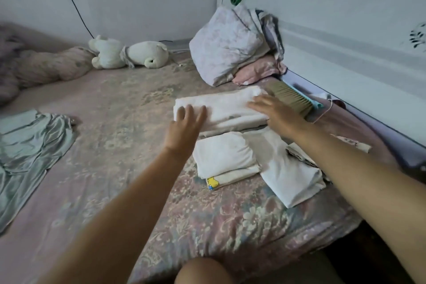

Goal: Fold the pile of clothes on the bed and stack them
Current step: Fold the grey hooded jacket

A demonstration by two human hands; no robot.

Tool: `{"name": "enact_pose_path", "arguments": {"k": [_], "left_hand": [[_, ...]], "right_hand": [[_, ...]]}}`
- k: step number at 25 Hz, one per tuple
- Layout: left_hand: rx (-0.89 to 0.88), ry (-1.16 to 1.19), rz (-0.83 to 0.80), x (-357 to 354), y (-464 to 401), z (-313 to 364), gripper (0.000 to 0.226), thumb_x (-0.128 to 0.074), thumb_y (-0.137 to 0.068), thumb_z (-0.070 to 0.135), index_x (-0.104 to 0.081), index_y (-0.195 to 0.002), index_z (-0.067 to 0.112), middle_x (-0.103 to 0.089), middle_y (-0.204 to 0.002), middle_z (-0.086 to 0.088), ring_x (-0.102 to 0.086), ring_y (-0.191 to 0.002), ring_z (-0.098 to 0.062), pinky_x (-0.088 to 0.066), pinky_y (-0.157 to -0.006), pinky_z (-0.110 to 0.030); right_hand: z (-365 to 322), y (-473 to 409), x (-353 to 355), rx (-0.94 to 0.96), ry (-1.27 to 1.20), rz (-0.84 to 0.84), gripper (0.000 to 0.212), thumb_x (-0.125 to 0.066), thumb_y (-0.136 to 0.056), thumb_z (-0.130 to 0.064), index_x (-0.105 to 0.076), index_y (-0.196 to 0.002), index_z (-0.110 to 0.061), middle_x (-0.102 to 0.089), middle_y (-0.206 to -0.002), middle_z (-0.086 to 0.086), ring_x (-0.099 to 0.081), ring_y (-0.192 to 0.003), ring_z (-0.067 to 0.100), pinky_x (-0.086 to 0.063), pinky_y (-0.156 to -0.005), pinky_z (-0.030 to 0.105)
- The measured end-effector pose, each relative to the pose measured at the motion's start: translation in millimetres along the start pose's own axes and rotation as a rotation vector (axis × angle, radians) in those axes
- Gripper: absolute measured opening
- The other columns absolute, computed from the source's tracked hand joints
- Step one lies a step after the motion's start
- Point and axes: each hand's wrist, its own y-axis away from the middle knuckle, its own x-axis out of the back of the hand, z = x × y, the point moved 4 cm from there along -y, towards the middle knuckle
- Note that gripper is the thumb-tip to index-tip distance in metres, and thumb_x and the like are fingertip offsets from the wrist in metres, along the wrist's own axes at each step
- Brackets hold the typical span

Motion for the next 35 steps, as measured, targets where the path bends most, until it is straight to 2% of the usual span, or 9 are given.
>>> {"name": "enact_pose_path", "arguments": {"k": [4,7,9,12,17,19,22,30,35], "left_hand": [[-0.017,0.131,-0.506,-80.0,73.0,61.1,0.115,-0.086,-0.045,0.01,-0.023,-0.142,0.016,-0.055,-0.122,-0.021,-0.059,-0.102,-0.035,-0.057,-0.054,-0.036],[0.071,0.191,-0.501,-86.2,83.1,71.6,0.095,-0.069,-0.073,0.015,-0.008,-0.147,0.018,-0.035,-0.144,-0.02,-0.046,-0.123,-0.036,-0.05,-0.083,-0.046],[0.002,0.192,-0.397,-76.1,71.1,65.4,0.083,-0.069,-0.062,0.023,-0.032,-0.136,0.016,-0.055,-0.127,-0.018,-0.061,-0.102,-0.035,-0.052,-0.077,-0.049],[-0.02,0.274,-0.287,-81.7,62.4,59.4,0.068,-0.043,-0.076,0.041,-0.05,-0.134,0.006,-0.056,-0.131,-0.022,-0.056,-0.119,-0.037,-0.043,-0.094,-0.063],[0.039,0.213,-0.593,-115.9,71.8,92.8,0.094,-0.031,-0.089,0.063,0.021,-0.147,0.009,0.02,-0.156,-0.012,0.016,-0.144,-0.029,0.011,-0.115,-0.053],[0.007,0.224,-0.47,-112.1,76.4,90.5,0.098,-0.038,-0.085,0.067,0.012,-0.149,0.011,0.005,-0.159,-0.013,0.003,-0.146,-0.03,-0.002,-0.116,-0.057],[0.111,0.275,-0.358,-105.0,120.6,38.5,0.082,-0.042,-0.081,0.064,-0.027,-0.147,0.017,-0.037,-0.149,-0.014,-0.035,-0.138,-0.029,-0.027,-0.108,-0.056],[0.771,0.084,-0.581,-75.8,373.1,-225.5,0.069,-0.035,-0.077,0.051,-0.038,-0.134,0.013,-0.056,-0.131,-0.021,-0.034,-0.129,-0.03,-0.002,-0.113,-0.053],[1.061,0.081,-0.646,-73.9,461.2,-309.9,0.087,-0.002,-0.085,0.069,-0.033,-0.146,0.015,-0.034,-0.15,-0.018,-0.028,-0.14,-0.035,0.006,-0.116,-0.052]], "right_hand": [[20.5,48.1,-104.7,0.012,0.078,-0.474,0.097,-0.03,-0.074,0.027,-0.005,-0.15,-0.028,-0.003,-0.159,0.0,0.003,-0.147,0.02,-0.01,-0.117,0.03],[25.9,60.5,-115.5,-0.095,0.049,-0.547,0.089,-0.038,-0.086,0.012,0.01,-0.149,-0.03,0.009,-0.159,-0.004,0.01,-0.146,0.017,-0.004,-0.116,0.03],[19.2,52.6,-102.9,-0.142,0.199,-0.595,0.074,-0.043,-0.095,-0.024,0.006,-0.15,-0.034,0.009,-0.16,-0.005,0.011,-0.146,0.016,0.002,-0.116,0.043],[-12.6,20.5,-90.7,-0.107,0.234,-0.449,0.065,-0.032,-0.097,-0.051,-0.001,-0.151,-0.034,0.01,-0.159,-0.005,0.018,-0.145,0.014,0.013,-0.113,0.051],[-29.9,29.6,-160.4,-0.133,0.181,-0.377,0.068,0.0,-0.091,-0.063,-0.014,-0.151,-0.033,-0.01,-0.16,0.002,-0.008,-0.146,0.025,-0.011,-0.116,0.05],[-28.7,34.2,-156.1,-0.116,0.213,-0.279,0.076,0.005,-0.091,-0.064,-0.036,-0.143,-0.028,-0.038,-0.149,0.009,-0.034,-0.137,0.031,-0.029,-0.107,0.057],[-67.5,27.6,-135.9,-0.016,0.261,-0.198,0.066,-0.008,-0.095,-0.059,-0.046,-0.136,-0.024,-0.049,-0.14,0.011,-0.038,-0.131,0.029,-0.025,-0.103,0.058],[-284.5,3.3,-259.9,0.293,0.092,-0.484,0.072,-0.004,-0.094,-0.059,-0.06,-0.127,-0.027,-0.059,-0.131,0.0,-0.037,-0.126,0.019,-0.045,-0.095,0.038],[-419.8,-43.7,-324.9,0.354,0.071,-0.531,0.11,0.025,-0.051,-0.077,-0.001,-0.15,-0.037,0.005,-0.16,-0.008,0.005,-0.147,0.014,-0.005,-0.117,0.044]]}}
